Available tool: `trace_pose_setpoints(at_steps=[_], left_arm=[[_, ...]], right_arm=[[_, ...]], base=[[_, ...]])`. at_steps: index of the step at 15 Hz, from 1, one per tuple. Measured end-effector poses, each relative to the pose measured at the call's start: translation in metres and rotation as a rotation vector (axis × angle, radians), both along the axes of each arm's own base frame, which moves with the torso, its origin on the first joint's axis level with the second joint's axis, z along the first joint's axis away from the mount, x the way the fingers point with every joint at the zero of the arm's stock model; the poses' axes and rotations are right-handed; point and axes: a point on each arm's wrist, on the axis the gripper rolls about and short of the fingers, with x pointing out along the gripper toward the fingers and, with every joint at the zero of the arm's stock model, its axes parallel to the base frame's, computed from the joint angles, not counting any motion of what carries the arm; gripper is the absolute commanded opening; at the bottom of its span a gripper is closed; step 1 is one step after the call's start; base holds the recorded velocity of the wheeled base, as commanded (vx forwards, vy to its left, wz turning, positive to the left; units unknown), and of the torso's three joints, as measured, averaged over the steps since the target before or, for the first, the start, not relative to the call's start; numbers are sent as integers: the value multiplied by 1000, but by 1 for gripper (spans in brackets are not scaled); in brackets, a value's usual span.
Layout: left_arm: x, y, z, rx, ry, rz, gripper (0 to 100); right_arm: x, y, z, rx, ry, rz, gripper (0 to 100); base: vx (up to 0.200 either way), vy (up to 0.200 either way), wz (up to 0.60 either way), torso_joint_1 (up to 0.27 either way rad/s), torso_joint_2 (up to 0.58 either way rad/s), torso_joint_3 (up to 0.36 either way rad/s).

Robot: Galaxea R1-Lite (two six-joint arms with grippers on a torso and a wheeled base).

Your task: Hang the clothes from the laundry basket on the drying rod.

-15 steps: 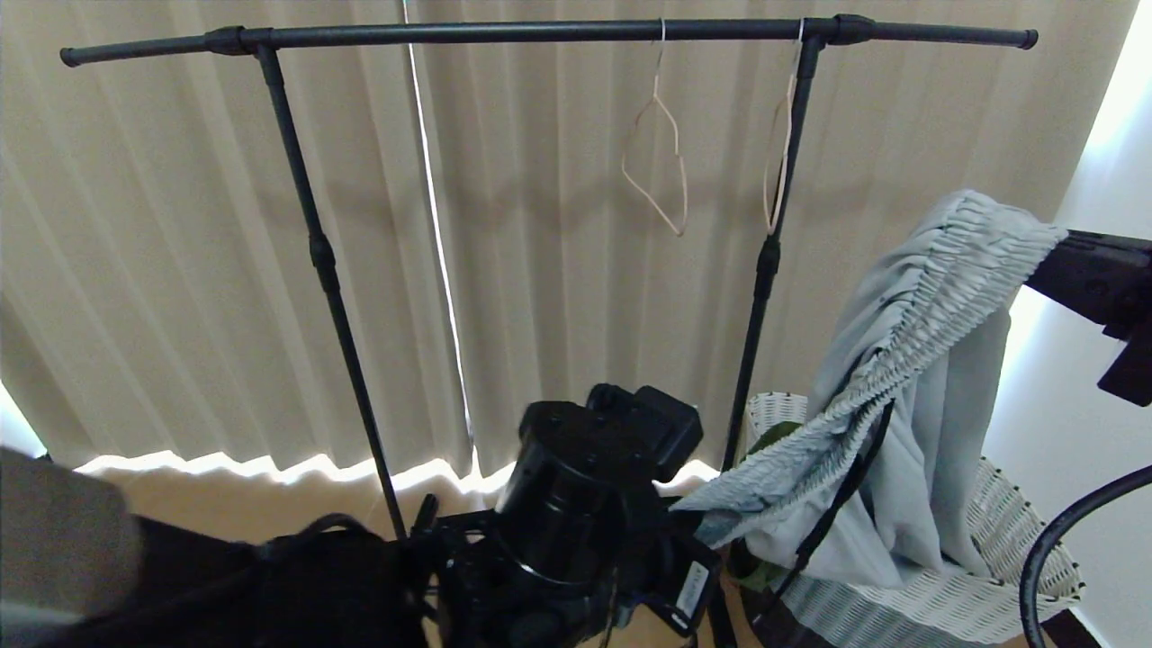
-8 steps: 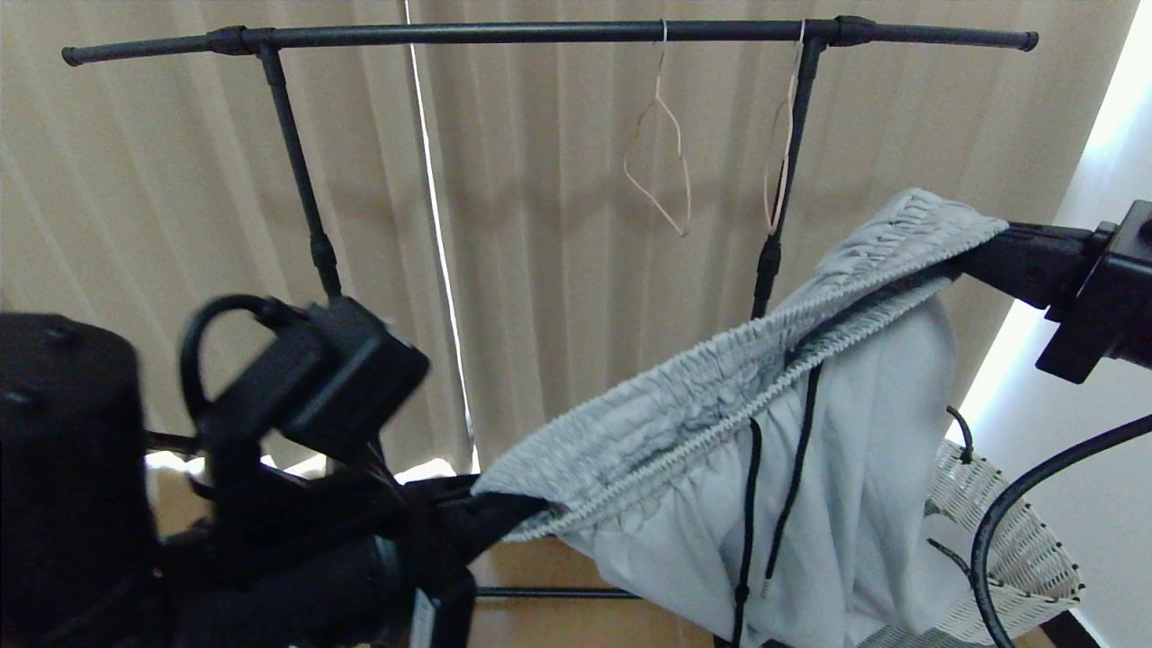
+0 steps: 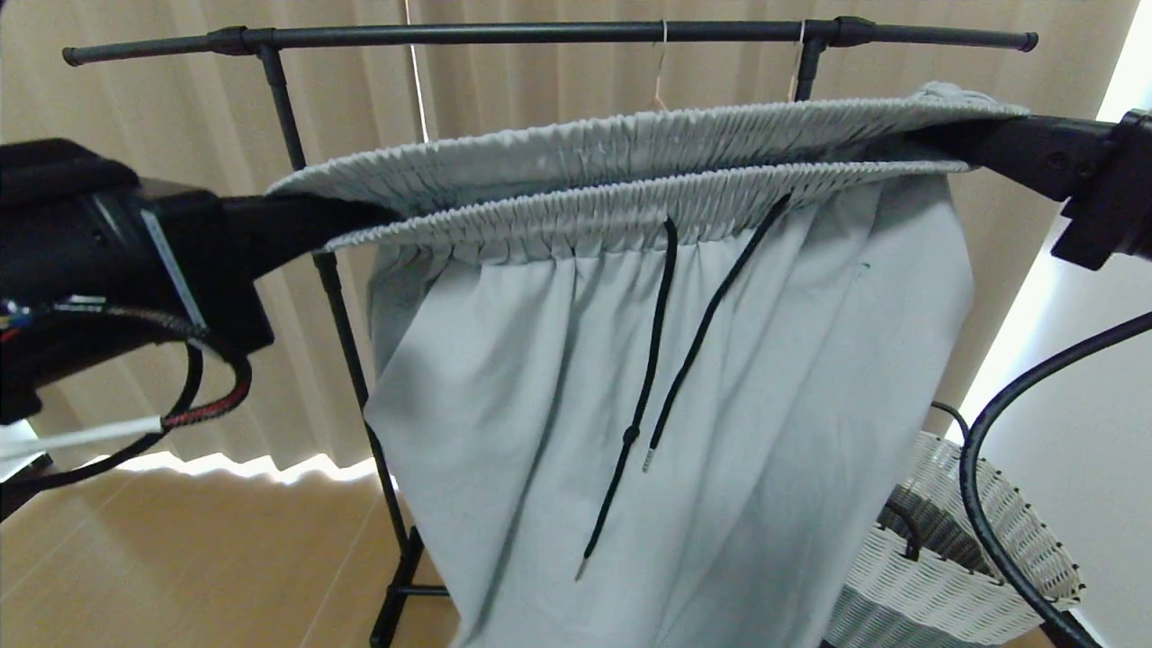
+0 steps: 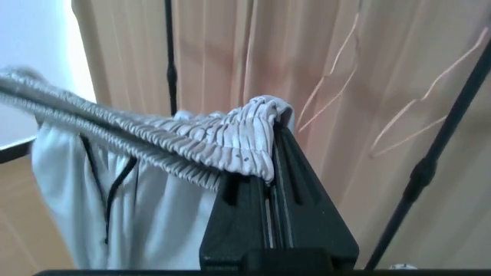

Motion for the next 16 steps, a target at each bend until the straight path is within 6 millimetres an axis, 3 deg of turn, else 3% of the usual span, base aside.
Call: trace_pose_setpoints(at_steps=[3,7,10,16], left_arm=[[25,-7,15,-14,-21,49,0],[45,-21,18,24,-35,54,0],[50,-25,21,40,-51,51,0],[58,-32,7,71,-11,43,0]], right_arm=[[6,-3,-1,-7,3,-30,0],[7,-6,-1,-8,3,-48,0],[8,-7,0,-9,1,-55,0],[10,-12,-2,-16,13,-84,0]], base=[[0,0,0,0,0,0],[0,0,0,0,0,0],[0,0,0,0,0,0],[0,0,0,0,0,0]])
